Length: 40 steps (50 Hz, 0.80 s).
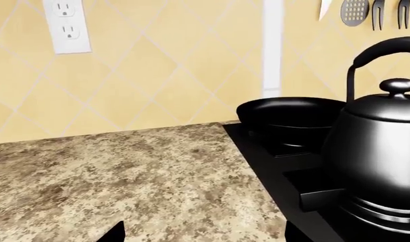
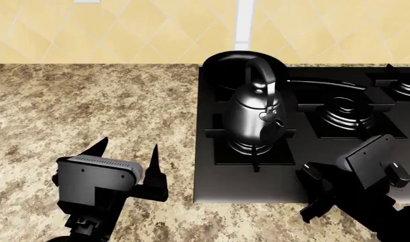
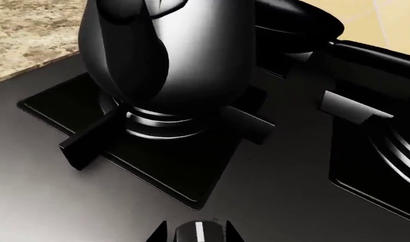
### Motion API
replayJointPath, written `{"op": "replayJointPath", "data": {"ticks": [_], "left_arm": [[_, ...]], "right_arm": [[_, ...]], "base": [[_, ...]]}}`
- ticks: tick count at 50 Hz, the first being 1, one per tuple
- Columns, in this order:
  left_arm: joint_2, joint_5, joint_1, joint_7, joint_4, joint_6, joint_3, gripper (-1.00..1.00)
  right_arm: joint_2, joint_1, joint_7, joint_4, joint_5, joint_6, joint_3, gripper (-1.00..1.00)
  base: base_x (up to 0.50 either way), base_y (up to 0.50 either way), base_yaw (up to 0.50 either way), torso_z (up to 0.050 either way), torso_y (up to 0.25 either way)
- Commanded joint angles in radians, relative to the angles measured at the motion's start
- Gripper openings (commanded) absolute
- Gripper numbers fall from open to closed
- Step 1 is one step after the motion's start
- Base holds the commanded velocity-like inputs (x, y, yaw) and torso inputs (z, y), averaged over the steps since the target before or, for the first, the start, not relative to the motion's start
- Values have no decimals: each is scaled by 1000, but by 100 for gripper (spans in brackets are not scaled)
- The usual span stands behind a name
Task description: Pick the kettle from the counter and place it on a stove burner. Then turn the burner on.
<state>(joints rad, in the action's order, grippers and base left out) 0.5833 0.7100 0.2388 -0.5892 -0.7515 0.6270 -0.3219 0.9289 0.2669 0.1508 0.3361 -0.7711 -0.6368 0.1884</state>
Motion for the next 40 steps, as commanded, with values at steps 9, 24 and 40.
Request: {"op": "replayJointPath", "data": {"ticks": [9,24,40], "left_arm": [[-2,-9,-6,3,13,-13,-10,100],[2,-6,-14,4,12,-28,-2,100],[20,9,-39,-1,-17,-52,25,100]], "right_arm": [[-4,-161,97,-69,136,-81,184,-100],[71,-270,-101,149,-13,-11,-127,100],[168,-445,-209,365,-165,-39,-424,100]], "base": [[0,2,4,0,0],[-1,0,0,0,0],[0,0,0,0,0]]}}
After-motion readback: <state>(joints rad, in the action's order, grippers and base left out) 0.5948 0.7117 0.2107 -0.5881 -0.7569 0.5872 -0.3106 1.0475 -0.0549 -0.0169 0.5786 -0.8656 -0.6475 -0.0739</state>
